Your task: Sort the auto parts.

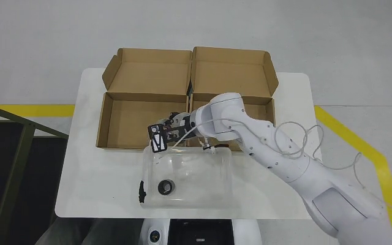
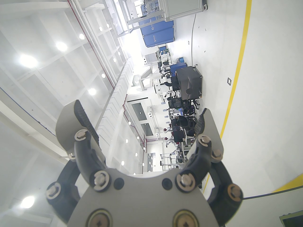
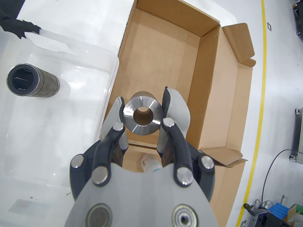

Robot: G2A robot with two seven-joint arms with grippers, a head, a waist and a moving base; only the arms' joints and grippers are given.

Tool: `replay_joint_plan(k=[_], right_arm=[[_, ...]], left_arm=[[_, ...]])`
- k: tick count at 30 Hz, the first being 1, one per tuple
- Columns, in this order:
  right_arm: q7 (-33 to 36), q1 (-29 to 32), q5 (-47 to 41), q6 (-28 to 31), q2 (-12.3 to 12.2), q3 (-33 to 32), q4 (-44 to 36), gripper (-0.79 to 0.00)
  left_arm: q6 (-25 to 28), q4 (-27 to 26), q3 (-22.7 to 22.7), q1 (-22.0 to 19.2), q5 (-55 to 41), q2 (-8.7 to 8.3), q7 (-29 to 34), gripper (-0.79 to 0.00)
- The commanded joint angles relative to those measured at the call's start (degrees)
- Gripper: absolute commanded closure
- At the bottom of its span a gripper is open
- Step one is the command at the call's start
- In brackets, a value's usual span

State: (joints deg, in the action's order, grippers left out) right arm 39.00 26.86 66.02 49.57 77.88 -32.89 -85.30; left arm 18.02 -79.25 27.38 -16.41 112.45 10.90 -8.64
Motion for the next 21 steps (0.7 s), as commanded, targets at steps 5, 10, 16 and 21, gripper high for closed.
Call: replay_joint_plan(k=[5, 10, 16, 21], right_arm=[[-0.86, -4.18, -1.02, 0.56, 2.15, 2.44, 7.32, 0.0], [-1.64, -7.05, -2.44, 0.68, 4.33, 4.77, 14.12, 0.0], [-3.03, -9.35, -3.26, 0.48, 6.76, 6.95, 20.37, 0.0], [-3.66, -11.91, -3.03, 0.55, 8.82, 8.31, 24.6, 0.0]], left_arm=[[0.0, 0.0, 0.0, 0.0, 0.0, 0.0, 0.0, -0.785], [0.0, 0.0, 0.0, 0.0, 0.0, 0.0, 0.0, -0.785], [0.0, 0.0, 0.0, 0.0, 0.0, 0.0, 0.0, -0.785], [0.0, 0.0, 0.0, 0.0, 0.0, 0.0, 0.0, -0.785]])
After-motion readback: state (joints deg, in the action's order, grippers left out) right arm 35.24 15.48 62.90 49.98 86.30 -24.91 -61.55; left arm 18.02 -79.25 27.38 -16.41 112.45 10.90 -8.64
